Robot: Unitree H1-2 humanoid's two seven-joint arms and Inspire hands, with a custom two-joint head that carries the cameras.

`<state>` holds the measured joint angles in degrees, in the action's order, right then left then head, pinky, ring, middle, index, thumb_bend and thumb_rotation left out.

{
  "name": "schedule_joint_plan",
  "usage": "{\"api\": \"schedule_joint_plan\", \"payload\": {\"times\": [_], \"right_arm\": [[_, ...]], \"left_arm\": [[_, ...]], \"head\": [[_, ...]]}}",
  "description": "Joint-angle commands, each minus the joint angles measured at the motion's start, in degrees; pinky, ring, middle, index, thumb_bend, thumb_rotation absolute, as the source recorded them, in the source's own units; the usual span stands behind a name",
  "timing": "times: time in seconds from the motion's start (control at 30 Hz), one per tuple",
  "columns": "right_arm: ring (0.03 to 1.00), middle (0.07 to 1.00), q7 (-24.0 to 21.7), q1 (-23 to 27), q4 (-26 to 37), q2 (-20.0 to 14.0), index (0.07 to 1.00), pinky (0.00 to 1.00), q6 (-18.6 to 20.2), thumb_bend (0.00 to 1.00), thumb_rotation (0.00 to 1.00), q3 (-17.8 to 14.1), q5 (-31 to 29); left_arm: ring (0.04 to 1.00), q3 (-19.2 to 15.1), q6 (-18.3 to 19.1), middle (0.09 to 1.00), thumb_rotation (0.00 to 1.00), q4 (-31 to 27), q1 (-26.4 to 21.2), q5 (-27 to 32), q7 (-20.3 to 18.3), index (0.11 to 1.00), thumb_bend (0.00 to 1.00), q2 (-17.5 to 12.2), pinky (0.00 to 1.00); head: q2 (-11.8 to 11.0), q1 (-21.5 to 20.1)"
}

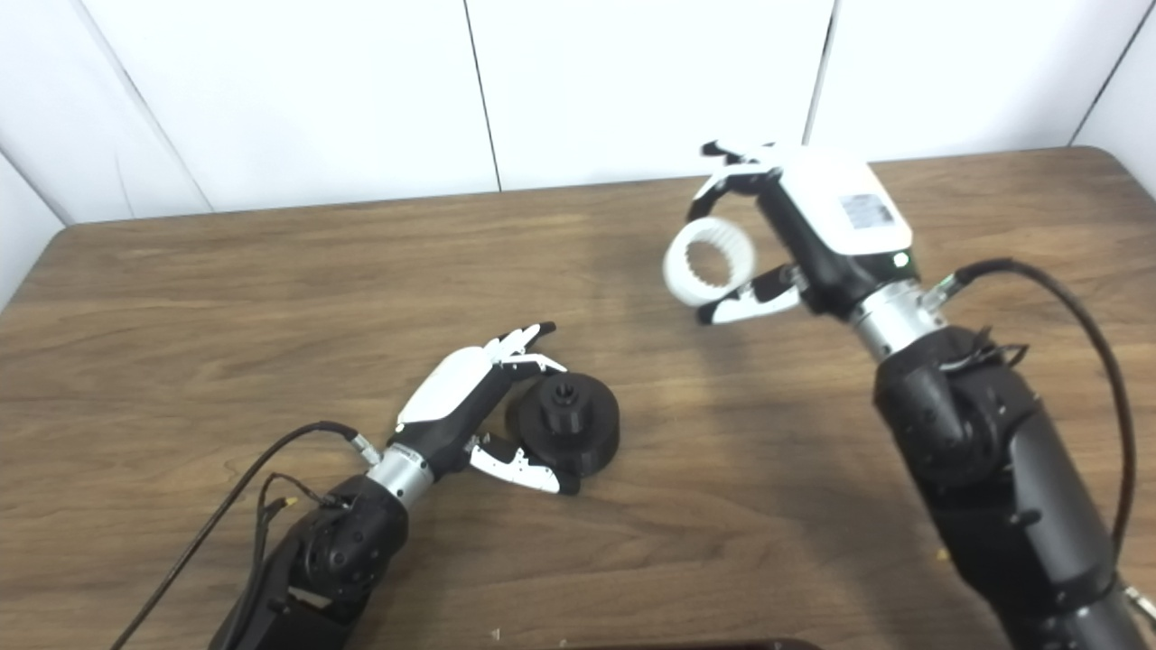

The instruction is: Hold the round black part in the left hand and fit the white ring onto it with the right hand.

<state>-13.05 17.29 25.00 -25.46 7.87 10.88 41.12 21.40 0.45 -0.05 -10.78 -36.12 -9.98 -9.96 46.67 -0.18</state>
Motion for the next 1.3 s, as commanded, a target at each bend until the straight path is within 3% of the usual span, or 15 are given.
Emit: {"api": "schedule_joint_plan", "payload": {"times": [0.0, 0.37, 0.77, 1.27], "right_arm": [[0.84, 0.864, -0.43, 0.92, 3.23, 0.58, 0.492, 0.83, -1.67, 0.52, 0.16, -0.09, 0.34], [0.845, 0.871, -5.21, -2.73, 7.8, 5.47, 0.493, 0.83, -2.26, 0.52, 0.16, 3.86, 2.69], [0.835, 0.866, -4.2, -4.54, 2.31, 9.3, 0.493, 0.8, -5.67, 0.52, 0.16, 7.03, 4.58], [0.839, 0.877, -3.94, -2.76, -4.86, 11.64, 0.494, 0.81, -7.21, 0.52, 0.16, 9.35, 7.19]], "left_arm": [[1.0, -0.42, -0.4, 1.0, 0.37, -0.43, -2.41, -0.09, 0.39, 0.645, 0.98, -0.14, 1.0], [1.0, -0.46, -0.27, 1.0, 0.37, -0.73, -2.58, -0.03, 0.2, 0.643, 0.99, -0.13, 1.0], [1.0, -0.09, -0.6, 1.0, 0.38, -0.64, -2.5, -0.14, 0.35, 0.637, 0.99, -0.13, 1.0], [1.0, 0.33, 0.18, 1.0, 0.36, -1.91, -1.86, -0.26, 0.02, 0.637, 0.98, 0.22, 1.0]], "head": [[0.1, 0.05], [0.17, -0.11], [0.47, 0.05], [0.91, 0.32]]}}
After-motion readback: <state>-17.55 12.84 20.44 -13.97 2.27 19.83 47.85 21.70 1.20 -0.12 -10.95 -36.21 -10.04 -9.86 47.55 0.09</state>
